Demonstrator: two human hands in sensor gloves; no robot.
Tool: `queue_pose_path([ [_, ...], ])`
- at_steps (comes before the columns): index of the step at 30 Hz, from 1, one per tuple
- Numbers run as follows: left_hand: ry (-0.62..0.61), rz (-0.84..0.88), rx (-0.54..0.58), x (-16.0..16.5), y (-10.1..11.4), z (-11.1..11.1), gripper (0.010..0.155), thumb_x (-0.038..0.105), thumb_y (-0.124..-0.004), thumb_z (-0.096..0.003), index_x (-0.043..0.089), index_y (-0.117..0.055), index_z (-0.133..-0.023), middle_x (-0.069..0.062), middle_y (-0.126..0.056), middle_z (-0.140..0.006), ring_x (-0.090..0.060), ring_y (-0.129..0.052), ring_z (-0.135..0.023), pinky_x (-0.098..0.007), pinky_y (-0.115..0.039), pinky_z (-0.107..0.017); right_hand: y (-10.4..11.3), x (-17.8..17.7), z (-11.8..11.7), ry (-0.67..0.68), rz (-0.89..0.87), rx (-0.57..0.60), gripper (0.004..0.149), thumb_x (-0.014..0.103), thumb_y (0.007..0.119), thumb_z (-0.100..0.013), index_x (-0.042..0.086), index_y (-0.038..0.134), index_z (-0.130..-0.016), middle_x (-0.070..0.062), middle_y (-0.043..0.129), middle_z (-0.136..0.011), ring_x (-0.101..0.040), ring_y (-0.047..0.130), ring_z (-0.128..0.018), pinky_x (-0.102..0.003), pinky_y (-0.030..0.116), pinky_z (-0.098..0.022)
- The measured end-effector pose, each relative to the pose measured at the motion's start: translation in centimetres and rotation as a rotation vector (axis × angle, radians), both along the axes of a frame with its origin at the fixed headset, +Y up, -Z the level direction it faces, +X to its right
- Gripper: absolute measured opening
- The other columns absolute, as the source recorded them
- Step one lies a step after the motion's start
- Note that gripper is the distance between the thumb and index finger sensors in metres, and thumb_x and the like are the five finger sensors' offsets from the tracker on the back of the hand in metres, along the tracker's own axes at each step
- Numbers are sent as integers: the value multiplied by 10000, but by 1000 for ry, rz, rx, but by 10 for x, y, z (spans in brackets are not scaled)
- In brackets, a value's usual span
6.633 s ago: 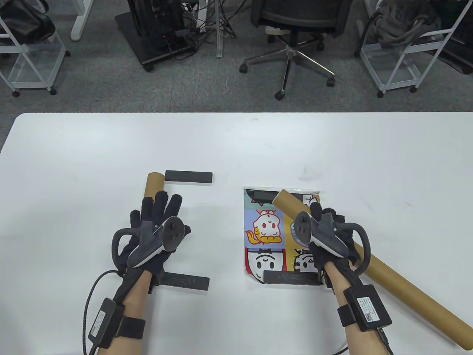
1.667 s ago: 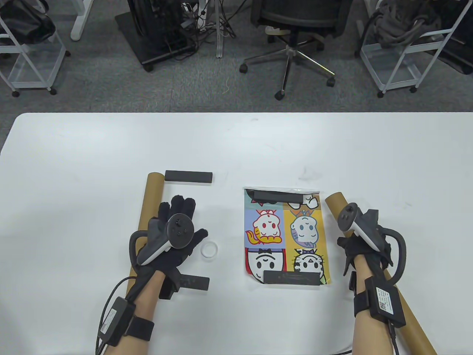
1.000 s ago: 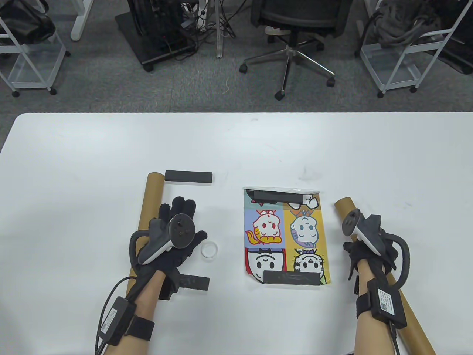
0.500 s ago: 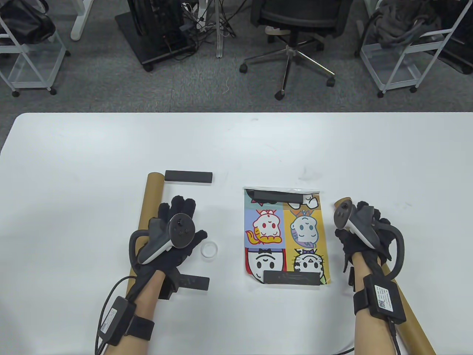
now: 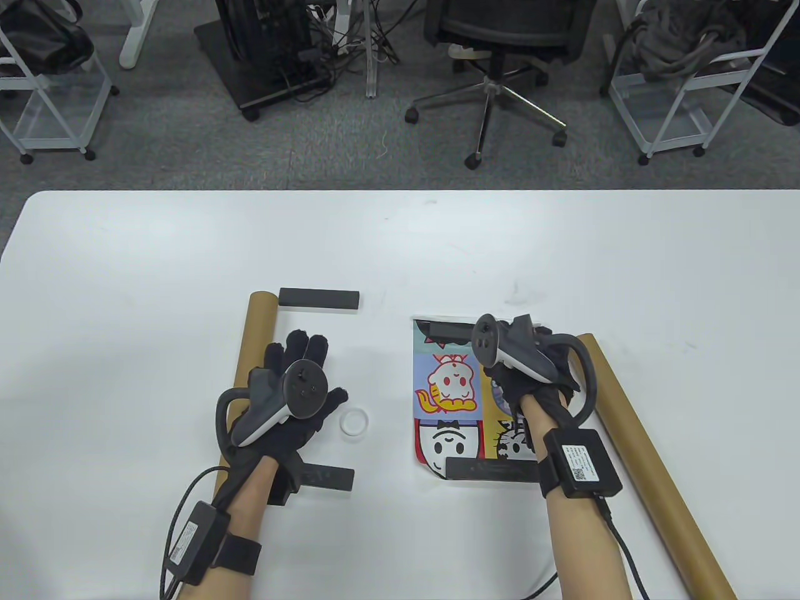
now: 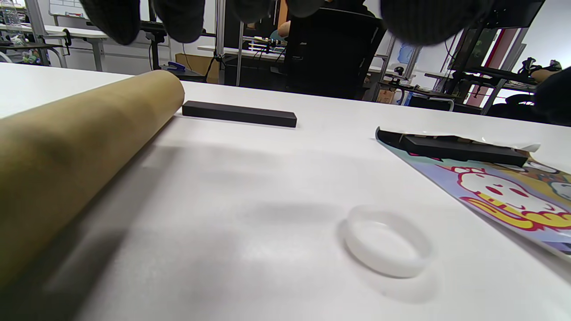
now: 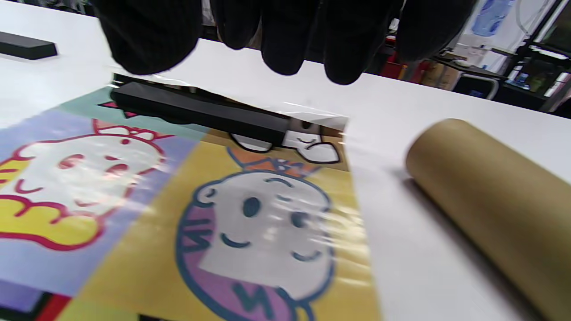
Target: Roll up posters and store in mailing tubes
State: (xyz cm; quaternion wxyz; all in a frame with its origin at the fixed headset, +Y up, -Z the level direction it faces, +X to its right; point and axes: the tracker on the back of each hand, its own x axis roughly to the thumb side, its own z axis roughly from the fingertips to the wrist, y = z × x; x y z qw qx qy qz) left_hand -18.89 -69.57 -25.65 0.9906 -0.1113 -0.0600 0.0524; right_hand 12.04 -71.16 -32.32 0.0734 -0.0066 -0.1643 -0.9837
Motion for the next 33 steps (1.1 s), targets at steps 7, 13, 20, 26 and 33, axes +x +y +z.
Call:
queue_pose_path([
  [7,-7,-37,1,1,0,1,846,624,-569,-553,265,-204,-1227,-99,-203,-1333,-506,-366,-1206,-688,-439,-838,-18,-30,-20,65,1,-6,681,426,721,-493,184,473,-1079,-108,580,-1146,-448,643,-1030,-705,545,-712],
  [13,-4,-61,-1,2,0,1,839,619,-570,-555,264,-217,-1228,-99,-208,-1333,-505,-374,-1205,-685,-442,-838,-33,-41,-36,64,18,-42,676,418,722,-496,176,478,-1078,-121,563,-1152,-450,627,-1037,-704,536,-716],
  [20,-3,-79,-15,3,-2,1,827,616,-573,-556,269,-245,-1231,-97,-217,-1334,-501,-381,-1205,-684,-446,-838,-41,-42,-52,35,9,-45,696,401,724,-501,147,449,-1088,-148,502,-1163,-469,594,-1038,-705,511,-725],
  [26,2,-85,-35,2,-4,-1,818,612,-574,-558,275,-256,-1232,-96,-221,-1334,-499,-385,-1205,-681,-449,-839,-47,-42,-63,37,42,-71,667,367,741,-503,168,461,-1075,-129,484,-1164,-435,598,-1043,-685,512,-734],
  [33,9,-92,-41,2,-2,0,806,609,-573,-560,285,-264,-1230,-99,-224,-1334,-500,-380,-1204,-681,-449,-838,-53,-39,-64,48,74,46,602,318,768,-462,232,543,-1014,-53,610,-1081,-344,724,-981,-639,564,-735],
])
